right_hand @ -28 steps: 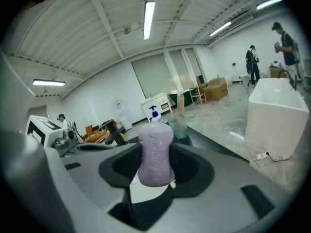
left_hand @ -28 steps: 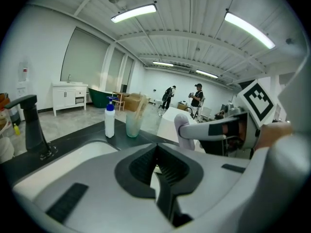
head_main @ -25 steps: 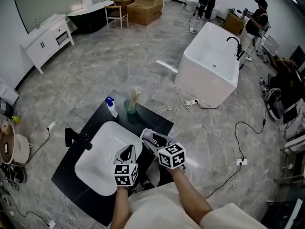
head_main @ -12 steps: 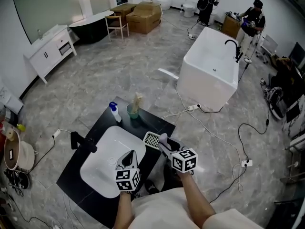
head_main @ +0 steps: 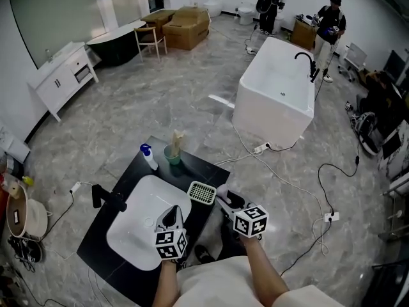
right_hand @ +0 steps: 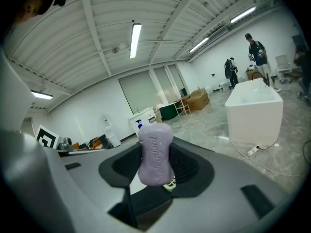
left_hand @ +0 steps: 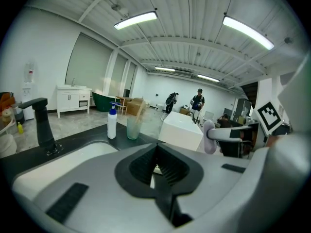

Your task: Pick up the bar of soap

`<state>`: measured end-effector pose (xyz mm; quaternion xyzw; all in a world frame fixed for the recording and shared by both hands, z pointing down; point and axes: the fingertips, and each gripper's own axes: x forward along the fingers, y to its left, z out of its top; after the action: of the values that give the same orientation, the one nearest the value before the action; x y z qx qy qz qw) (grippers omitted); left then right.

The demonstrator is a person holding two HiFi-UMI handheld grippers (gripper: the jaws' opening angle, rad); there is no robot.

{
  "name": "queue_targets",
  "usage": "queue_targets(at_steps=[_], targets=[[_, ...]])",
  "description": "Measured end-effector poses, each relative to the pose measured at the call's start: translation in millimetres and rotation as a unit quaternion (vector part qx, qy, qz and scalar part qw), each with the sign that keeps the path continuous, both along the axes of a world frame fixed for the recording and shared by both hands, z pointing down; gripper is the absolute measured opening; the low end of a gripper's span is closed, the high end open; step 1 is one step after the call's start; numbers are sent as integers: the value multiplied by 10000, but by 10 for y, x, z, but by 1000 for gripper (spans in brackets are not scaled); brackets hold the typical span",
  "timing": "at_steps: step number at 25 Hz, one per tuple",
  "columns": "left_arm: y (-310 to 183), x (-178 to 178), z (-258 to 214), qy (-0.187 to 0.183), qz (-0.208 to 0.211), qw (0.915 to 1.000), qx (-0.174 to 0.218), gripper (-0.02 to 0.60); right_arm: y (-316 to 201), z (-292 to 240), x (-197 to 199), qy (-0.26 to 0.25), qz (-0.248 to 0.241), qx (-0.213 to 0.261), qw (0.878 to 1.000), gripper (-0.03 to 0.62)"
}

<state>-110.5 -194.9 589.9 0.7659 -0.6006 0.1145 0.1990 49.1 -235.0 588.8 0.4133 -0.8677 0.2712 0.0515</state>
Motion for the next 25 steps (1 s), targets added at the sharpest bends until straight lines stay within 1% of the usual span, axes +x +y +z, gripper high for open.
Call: queue_targets(at_steps=[3,10,13,16,20,25], targets=[[6,50,-5,-48,33,10000,22,6,15,7,109,-144,189,-4,9997,186],[13,86,22,-39,-20,10000,26,5,122,14,237,-362,444,-80,9983,186],[-17,139,-17,-18,46,10000,39,5,132,-6,271,-378,467,-96,9981,186],[-59,179,-47,-98,173,9997,109,6,76,-12,280,-414,521,-63,9978,186],[-82,144,-100,-139,137,9996,193,5,21,-44,243,-403,491,-19,9980,186],[-96,68,-37,-143,122,9998,108,5,-17,-42,142,-399,417,-25,9983,186]])
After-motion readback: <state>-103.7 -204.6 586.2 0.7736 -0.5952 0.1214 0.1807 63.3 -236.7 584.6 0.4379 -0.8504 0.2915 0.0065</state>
